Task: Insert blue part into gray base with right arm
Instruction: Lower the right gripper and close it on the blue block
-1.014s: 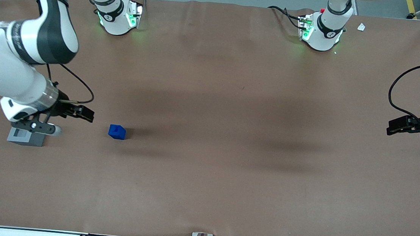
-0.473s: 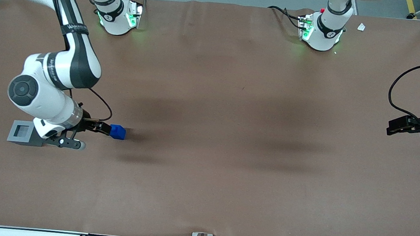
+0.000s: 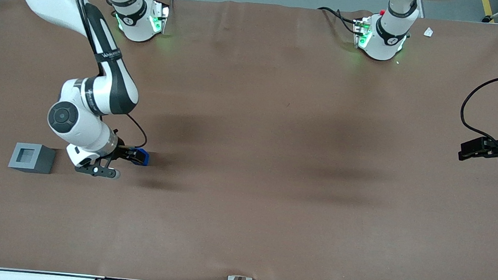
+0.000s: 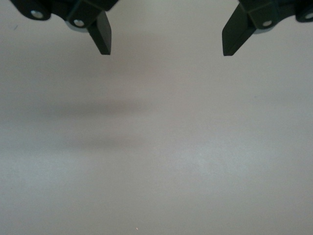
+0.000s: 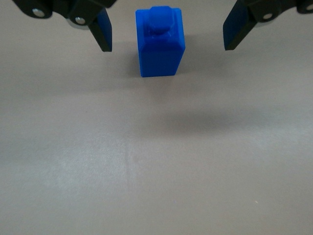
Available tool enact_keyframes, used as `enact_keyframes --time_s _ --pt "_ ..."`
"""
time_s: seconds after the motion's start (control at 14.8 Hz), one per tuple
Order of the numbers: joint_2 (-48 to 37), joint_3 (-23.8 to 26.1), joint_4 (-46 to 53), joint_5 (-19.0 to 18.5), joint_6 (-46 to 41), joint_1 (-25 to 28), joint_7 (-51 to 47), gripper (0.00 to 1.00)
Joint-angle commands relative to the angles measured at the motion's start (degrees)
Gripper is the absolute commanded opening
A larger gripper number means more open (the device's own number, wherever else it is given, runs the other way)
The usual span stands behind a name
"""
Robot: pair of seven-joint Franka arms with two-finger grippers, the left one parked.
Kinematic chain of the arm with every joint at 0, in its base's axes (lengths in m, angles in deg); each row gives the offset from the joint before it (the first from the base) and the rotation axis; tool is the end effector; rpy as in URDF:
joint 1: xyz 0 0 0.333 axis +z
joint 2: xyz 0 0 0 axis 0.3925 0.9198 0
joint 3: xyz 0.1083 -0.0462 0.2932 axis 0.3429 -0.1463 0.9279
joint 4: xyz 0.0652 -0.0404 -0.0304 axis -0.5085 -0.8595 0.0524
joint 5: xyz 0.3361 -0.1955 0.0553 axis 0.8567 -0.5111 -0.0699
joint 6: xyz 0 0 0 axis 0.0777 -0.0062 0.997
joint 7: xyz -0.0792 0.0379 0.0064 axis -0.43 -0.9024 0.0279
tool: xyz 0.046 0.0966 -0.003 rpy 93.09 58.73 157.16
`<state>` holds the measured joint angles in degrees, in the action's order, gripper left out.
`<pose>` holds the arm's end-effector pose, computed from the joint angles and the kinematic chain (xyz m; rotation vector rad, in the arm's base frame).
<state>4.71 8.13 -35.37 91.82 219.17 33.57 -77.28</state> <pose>0.6251 0.1167 0.2627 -3.1019 0.1577 0.0095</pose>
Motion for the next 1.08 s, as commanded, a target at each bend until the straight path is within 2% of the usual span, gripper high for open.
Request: enact_keyframes --time_s 0.0,0.27,0.47,0.68,1.01 --pt "0.6 -0.3 -1.0 0.0 2.0 0.5 -0.9 1.0" --pt "2.5 -0.3 -1.0 0.0 2.9 1.1 -1.0 1.0" --pt "3.0 -0.3 -1.1 0.0 2.3 1.1 -0.9 0.93" --pt "3.0 -0.3 -1.5 -0.1 2.0 1.1 -0.6 0.85" --pt "3.0 -0.5 -1.4 -0.1 0.6 0.7 -0.4 0.58"
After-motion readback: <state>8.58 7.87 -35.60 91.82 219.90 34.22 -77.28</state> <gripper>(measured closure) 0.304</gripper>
